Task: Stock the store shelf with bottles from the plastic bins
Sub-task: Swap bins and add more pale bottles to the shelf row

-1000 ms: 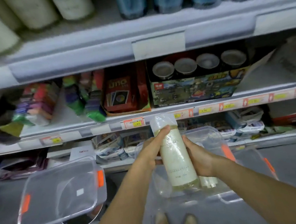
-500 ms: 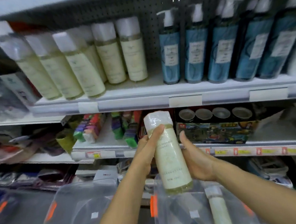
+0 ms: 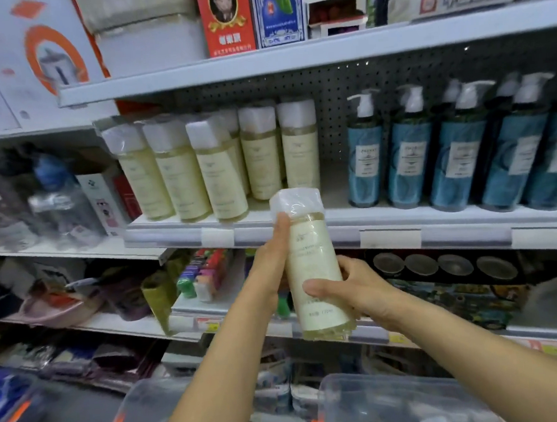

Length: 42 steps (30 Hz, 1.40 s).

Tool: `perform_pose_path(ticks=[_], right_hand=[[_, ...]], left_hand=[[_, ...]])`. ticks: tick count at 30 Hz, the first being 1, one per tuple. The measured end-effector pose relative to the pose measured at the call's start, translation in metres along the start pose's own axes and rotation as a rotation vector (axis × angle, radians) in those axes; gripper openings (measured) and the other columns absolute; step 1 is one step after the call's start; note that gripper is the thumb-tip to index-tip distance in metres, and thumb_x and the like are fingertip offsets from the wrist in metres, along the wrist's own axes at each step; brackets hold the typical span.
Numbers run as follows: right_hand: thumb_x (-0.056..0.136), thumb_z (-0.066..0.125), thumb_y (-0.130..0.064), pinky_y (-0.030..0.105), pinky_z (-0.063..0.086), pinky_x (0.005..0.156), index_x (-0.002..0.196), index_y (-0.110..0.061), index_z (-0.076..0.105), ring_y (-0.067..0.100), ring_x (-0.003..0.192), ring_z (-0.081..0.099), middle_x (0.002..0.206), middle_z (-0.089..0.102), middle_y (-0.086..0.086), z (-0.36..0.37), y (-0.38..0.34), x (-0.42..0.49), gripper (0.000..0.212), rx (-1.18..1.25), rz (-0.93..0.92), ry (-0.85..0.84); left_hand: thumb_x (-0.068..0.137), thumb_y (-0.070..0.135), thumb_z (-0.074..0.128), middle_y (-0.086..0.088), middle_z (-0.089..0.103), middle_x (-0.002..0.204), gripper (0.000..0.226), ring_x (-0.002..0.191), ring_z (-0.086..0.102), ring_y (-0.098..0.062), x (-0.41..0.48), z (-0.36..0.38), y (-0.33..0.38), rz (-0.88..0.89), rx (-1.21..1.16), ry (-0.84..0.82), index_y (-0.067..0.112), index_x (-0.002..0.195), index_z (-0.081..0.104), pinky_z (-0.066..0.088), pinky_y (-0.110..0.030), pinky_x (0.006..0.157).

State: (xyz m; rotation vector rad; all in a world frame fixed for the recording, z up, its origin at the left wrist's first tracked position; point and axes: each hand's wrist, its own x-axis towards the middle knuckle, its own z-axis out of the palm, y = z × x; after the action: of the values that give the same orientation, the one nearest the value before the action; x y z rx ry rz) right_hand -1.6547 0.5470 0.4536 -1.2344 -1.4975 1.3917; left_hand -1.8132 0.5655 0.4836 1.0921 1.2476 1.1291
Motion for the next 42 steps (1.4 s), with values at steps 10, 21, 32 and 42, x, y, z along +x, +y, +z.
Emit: perform_pose_path(ticks=[10,21,32,42], right_hand=[[0.068,0.089,-0.02,0.029,0.058,0.08,0.12,-0.016,0.055,0.011,0.097,0.069,0.11,0.071,-0.003,0.018,-0.073,0.071,0.062,0.077,-0.235,0.265],[0.063,0.091,-0.029,0.026,0.053,0.081,0.124,-0.024,0.049,0.006,0.103,0.063,0.113,0.066,-0.01,0.03,-0.099,0.154,0.075,-0.045,-0.368,0.365],[0.066,0.091,-0.022,0.021,0.055,0.083,0.129,-0.023,0.048,0.007,0.107,0.065,0.116,0.068,-0.007,0.027,-0.076,0.192,0.077,-0.047,-0.289,0.285],[0.075,0.084,-0.011,0.014,0.055,0.077,0.108,-0.034,0.05,0.003,0.101,0.065,0.109,0.066,-0.009,0.03,-0.081,0.189,0.053,-0.07,-0.263,0.23]], left_hand=[[0.091,0.077,0.013,0.002,0.074,0.113,0.077,0.111,0.066,-0.016,0.051,-0.044,0.044,0.096,-0.203,-0.079,0.026,0.117,0.064,0.053,-0.041,0.096],[0.097,0.068,0.008,0.007,0.073,0.118,0.07,0.111,0.067,-0.006,0.104,-0.059,0.061,0.232,-0.194,-0.153,0.033,0.122,0.063,0.052,-0.027,0.092],[0.094,0.072,0.014,0.003,0.071,0.122,0.07,0.116,0.064,-0.01,0.14,-0.064,0.044,0.168,-0.252,-0.155,0.031,0.121,0.063,0.052,-0.022,0.087],[0.097,0.069,0.016,0.01,0.07,0.117,0.057,0.11,0.063,-0.004,0.134,-0.057,0.047,0.165,-0.235,-0.115,0.041,0.104,0.064,0.049,-0.019,0.082]])
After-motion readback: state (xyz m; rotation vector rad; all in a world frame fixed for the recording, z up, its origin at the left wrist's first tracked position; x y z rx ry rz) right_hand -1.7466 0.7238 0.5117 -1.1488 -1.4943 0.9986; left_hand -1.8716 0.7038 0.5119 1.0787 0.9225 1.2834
